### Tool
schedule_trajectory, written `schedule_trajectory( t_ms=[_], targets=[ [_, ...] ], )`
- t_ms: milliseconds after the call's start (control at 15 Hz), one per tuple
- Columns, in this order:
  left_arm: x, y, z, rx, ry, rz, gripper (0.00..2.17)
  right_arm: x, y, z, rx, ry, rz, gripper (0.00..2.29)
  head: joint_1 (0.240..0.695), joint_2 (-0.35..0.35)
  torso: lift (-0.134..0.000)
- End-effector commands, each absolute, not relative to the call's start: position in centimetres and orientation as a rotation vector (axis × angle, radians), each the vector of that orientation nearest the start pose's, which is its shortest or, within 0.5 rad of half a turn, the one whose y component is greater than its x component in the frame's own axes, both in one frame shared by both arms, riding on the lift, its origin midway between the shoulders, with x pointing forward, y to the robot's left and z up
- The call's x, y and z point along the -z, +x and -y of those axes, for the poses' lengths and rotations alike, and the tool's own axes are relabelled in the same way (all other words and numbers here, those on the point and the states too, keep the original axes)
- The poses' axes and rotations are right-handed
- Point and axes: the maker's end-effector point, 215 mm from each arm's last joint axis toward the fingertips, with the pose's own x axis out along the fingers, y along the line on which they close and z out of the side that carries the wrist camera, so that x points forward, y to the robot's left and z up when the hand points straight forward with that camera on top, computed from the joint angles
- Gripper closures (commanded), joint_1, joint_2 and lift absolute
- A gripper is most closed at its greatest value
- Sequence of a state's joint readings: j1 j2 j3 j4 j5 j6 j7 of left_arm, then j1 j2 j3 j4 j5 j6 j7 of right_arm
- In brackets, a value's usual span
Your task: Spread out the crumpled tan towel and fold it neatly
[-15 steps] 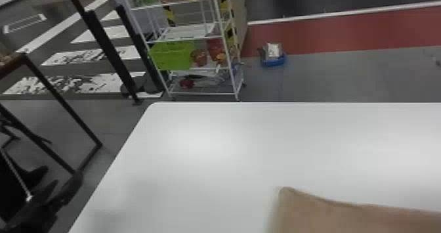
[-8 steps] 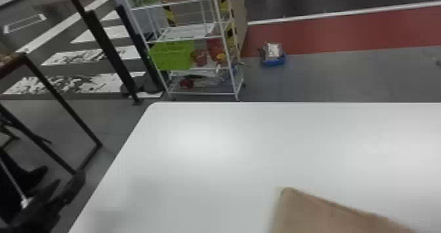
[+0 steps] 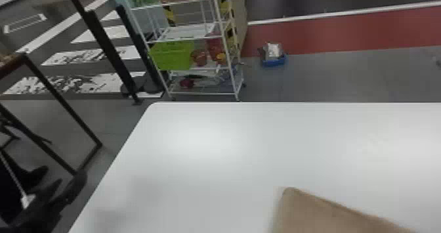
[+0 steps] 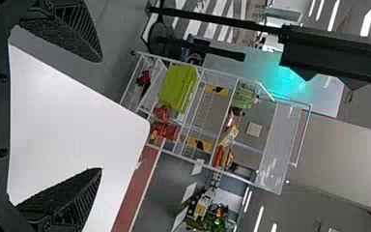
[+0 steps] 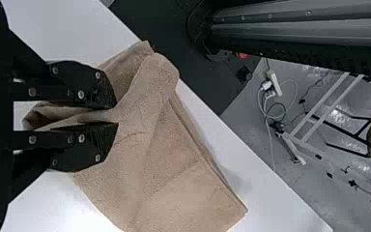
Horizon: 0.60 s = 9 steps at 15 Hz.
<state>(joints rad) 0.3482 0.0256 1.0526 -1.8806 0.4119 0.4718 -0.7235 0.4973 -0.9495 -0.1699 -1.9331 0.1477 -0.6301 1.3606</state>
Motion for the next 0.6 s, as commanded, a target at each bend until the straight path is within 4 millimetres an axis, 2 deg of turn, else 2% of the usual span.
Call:
schedule_trajectory(
  t_ms=[0,67,133,333,400,467,533],
  targets=[
    [35.6,30.7,-59.9,-0.223,-0.304,-0.147,0.08,38.9,25.2,27.5,-1.786,-1.237,-0.219,0.03,0.695,0.350,-0.122],
    [35.6,30.7,-60.0,-0.225,-0.305,-0.149,0.08,38.5,25.4,27.3,-1.777,-1.218,-0.211,0.01,0.695,0.350,-0.122],
    [35.6,30.7,-60.0,-0.225,-0.305,-0.149,0.08,37.1,26.2,27.2,-1.745,-1.183,-0.184,0.00,0.695,0.350,-0.122],
    [35.7,30.7,-59.9,-0.224,-0.305,-0.149,0.08,31.5,29.5,27.9,-1.585,-1.036,-0.093,0.00,0.695,0.350,-0.122],
    [35.7,30.8,-59.9,-0.222,-0.306,-0.149,0.08,30.3,30.2,28.1,-1.543,-0.987,-0.072,0.00,0.695,0.350,-0.122],
    [35.6,30.8,-59.9,-0.222,-0.304,-0.149,0.08,29.3,31.4,28.7,-1.486,-0.892,-0.097,0.00,0.695,0.350,-0.122],
    [35.6,30.8,-59.9,-0.221,-0.305,-0.149,0.08,29.0,33.5,30.0,-1.380,-0.659,-0.208,0.00,0.695,0.350,-0.122]
  ],
)
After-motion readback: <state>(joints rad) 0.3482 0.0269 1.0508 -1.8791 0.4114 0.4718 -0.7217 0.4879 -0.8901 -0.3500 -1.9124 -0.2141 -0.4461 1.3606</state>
